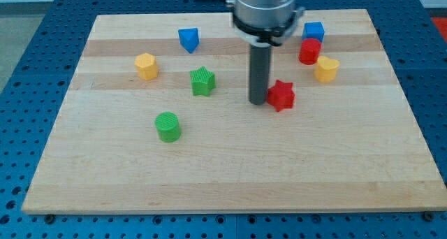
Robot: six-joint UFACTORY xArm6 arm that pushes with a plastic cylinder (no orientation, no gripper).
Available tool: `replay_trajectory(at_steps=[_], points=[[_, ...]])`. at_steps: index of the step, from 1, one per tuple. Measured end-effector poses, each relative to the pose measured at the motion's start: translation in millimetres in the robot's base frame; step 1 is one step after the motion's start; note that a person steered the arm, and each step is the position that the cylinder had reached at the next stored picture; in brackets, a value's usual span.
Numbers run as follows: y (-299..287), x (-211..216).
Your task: Keep the yellow heart in between the red blocks
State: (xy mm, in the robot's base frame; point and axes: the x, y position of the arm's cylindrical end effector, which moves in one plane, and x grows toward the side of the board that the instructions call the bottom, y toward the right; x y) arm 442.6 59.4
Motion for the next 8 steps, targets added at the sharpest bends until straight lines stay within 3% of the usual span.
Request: replay_trajectory(at_steps=[2, 3, 4, 5, 6, 8], points=[[50.5, 15.1], [89.0, 56.1], [162.4, 40.3], [187.1, -34.4], [174.9, -74.1], [127.4, -84.6]])
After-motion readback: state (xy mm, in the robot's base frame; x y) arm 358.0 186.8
